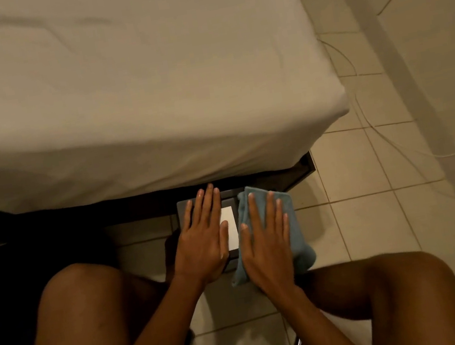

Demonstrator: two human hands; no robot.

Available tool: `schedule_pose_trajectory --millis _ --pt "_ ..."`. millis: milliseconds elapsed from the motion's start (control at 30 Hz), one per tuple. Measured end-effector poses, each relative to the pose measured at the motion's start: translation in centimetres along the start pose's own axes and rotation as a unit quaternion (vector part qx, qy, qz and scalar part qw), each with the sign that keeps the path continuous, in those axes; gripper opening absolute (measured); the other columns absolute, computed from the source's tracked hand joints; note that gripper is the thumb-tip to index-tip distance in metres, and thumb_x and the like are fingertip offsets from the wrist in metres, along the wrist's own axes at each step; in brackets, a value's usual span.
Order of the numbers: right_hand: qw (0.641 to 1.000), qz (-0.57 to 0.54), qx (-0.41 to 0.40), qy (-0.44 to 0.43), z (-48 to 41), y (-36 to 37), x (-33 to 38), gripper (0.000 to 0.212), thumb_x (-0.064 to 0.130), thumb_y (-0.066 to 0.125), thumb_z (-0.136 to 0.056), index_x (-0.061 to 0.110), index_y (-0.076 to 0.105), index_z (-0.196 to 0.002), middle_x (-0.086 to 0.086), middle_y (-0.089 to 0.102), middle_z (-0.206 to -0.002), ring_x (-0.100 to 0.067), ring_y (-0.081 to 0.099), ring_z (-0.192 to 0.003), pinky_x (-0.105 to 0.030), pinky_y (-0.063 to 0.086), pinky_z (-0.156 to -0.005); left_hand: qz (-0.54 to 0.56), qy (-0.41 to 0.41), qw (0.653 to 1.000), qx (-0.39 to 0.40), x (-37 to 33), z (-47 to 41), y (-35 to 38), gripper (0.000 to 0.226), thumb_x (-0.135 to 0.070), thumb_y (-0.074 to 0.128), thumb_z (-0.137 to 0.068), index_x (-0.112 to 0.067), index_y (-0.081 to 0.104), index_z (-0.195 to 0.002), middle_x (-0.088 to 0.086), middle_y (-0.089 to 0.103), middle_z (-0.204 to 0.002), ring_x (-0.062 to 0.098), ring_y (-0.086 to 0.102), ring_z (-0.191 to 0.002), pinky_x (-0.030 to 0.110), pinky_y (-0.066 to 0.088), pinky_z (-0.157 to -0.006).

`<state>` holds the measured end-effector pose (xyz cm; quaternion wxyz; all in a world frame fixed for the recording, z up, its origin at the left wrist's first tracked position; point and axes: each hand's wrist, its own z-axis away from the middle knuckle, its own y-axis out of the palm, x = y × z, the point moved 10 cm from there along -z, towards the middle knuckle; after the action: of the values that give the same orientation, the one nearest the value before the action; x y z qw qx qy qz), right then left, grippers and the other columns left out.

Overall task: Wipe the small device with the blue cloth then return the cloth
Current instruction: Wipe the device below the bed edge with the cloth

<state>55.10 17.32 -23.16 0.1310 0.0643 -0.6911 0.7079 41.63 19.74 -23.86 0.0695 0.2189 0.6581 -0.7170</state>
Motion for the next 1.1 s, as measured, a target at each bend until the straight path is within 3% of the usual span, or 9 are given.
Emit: schedule_pose_trajectory --millis 67,200,367,533,633,733,1100 --pt "0.999 -0.001 0.023 -0.038 -1.2 -0.1 -0.7 0.063 0.050 0.019 -0.103 0.029 0.001 -0.160 -0.011 0.002 -0.168 -0.027 0.000 -0.155 -0.051 0.012 -0.124 0.000 -0.002 1.000 -0.006 -0.2 -0.3 -0.3 0.062 -0.038 0.020 -0.104 -0.010 0.005 -0.158 0.006 0.001 -0.167 0.017 -0.004 -0.154 0.043 0.012 -0.125" --pt "0.999 -0.018 0.003 0.036 -4.6 -1.1 -0.9 0.061 0.046 0.021 -0.104 0.030 0.003 -0.160 -0.010 -0.002 -0.168 -0.027 -0.004 -0.155 -0.051 0.008 -0.124 -0.004 -0.008 1.000 0.001 -0.1 -0.1 -0.2 0.063 -0.038 0.020 -0.104 -0.011 0.003 -0.158 0.006 -0.001 -0.167 0.018 -0.005 -0.154 0.043 0.010 -0.125" --pt "0.993 -0.045 0.064 -0.086 -1.7 -0.6 -1.0 0.060 0.050 0.018 -0.103 0.032 0.005 -0.159 0.000 -0.009 -0.168 -0.017 -0.011 -0.154 -0.048 0.001 -0.125 0.003 -0.002 1.000 -0.001 -0.1 -0.1 -0.3 0.063 -0.038 0.022 -0.104 -0.011 0.003 -0.158 0.006 -0.001 -0.167 0.016 -0.006 -0.154 0.043 0.011 -0.125" --pt "0.998 -0.049 0.033 -0.016 -6.2 -1.2 -1.3 0.059 0.047 0.021 -0.104 0.036 0.003 -0.159 -0.005 0.003 -0.168 -0.023 -0.006 -0.155 -0.052 0.009 -0.124 -0.012 -0.007 1.000 -0.002 0.0 0.0 -0.4 0.064 -0.038 0.021 -0.104 -0.011 0.002 -0.158 0.006 -0.002 -0.167 0.017 -0.007 -0.154 0.041 0.008 -0.125" --pt "0.995 -0.045 0.056 -0.070 -3.5 -1.0 0.0 0.060 0.047 0.018 -0.104 0.033 -0.001 -0.159 -0.002 -0.009 -0.168 -0.020 -0.014 -0.154 -0.048 0.000 -0.125 -0.010 -0.001 1.000 -0.002 -0.1 0.3 -0.5 0.063 -0.038 0.021 -0.104 -0.010 0.003 -0.158 0.006 0.000 -0.167 0.017 -0.005 -0.154 0.041 0.009 -0.125" --pt "0.989 -0.050 0.084 -0.115 -1.4 -0.6 0.0 0.060 0.046 0.020 -0.104 0.034 0.000 -0.159 0.001 -0.012 -0.168 -0.017 -0.015 -0.154 -0.049 0.001 -0.125 -0.002 0.007 1.000 0.003 0.0 0.0 -0.5 0.064 -0.039 0.024 -0.104 -0.011 0.004 -0.158 0.006 0.000 -0.167 0.016 -0.005 -0.154 0.041 0.010 -0.125" --pt "0.989 -0.057 0.078 -0.113 -4.0 -0.4 0.6 0.057 0.045 0.022 -0.105 0.040 0.000 -0.158 0.003 -0.008 -0.168 -0.016 -0.014 -0.154 -0.042 -0.003 -0.125 -0.020 0.038 0.999 0.005 0.6 -0.4 -0.3 0.066 -0.040 0.027 -0.104 -0.009 0.002 -0.157 0.007 -0.003 -0.167 0.018 -0.004 -0.154 0.040 0.009 -0.124"
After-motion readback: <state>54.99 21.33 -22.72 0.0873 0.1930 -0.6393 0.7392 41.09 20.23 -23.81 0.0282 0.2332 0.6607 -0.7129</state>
